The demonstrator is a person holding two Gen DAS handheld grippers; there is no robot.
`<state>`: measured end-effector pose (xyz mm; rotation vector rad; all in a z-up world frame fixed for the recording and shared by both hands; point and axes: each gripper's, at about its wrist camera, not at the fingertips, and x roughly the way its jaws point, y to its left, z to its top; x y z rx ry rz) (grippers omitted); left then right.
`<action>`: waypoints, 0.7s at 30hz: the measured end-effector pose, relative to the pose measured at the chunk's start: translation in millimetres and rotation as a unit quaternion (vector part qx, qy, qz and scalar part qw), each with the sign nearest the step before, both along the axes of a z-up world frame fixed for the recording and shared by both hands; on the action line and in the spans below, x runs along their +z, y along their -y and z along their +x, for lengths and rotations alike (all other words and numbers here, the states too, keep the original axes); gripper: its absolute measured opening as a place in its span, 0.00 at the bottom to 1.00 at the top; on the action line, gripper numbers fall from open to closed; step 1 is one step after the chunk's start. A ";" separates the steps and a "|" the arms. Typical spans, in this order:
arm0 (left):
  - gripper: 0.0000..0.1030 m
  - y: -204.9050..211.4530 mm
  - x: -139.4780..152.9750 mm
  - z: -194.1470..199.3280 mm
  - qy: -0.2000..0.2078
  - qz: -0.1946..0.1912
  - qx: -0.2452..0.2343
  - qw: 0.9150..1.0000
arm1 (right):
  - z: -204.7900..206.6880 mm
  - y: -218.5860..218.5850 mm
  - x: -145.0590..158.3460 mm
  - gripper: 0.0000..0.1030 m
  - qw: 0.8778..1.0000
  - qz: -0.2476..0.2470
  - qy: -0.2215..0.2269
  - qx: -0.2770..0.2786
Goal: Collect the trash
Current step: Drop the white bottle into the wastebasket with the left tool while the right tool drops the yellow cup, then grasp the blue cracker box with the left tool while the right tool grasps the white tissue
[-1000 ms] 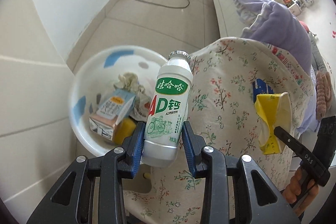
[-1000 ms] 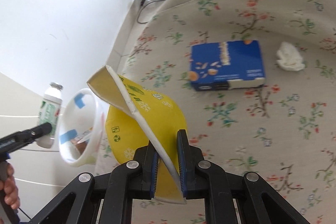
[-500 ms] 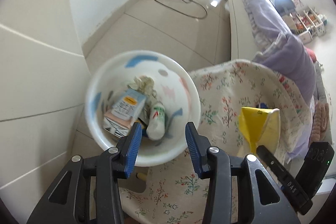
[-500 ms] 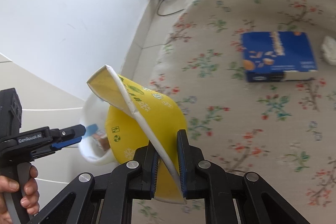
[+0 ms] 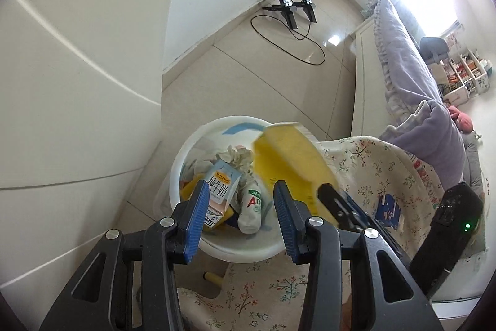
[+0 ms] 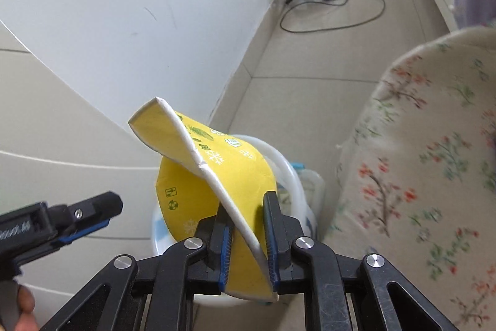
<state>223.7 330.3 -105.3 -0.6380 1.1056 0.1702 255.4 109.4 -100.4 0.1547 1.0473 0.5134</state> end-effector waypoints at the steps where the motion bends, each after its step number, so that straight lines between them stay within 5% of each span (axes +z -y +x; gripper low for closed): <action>1: 0.44 0.9 0.2 0.1 0.001 -0.001 -0.002 1.000 | 2.0 -6.6 -4.1 0.26 1.000 -0.010 0.003 0.000; 4: 0.44 2.8 0.6 0.6 0.002 -0.003 -0.005 1.000 | 1.6 -23.9 -20.7 0.34 0.999 -0.043 -0.003 0.014; 9: 0.44 9.5 1.6 3.1 0.002 -0.004 -0.013 1.000 | -10.0 -11.1 -28.9 0.34 0.999 -0.030 -0.021 0.019; 21: 0.45 94.5 -0.6 32.6 -0.015 0.032 -0.122 0.992 | -14.8 88.1 -0.4 0.45 0.999 -0.017 -0.017 -0.041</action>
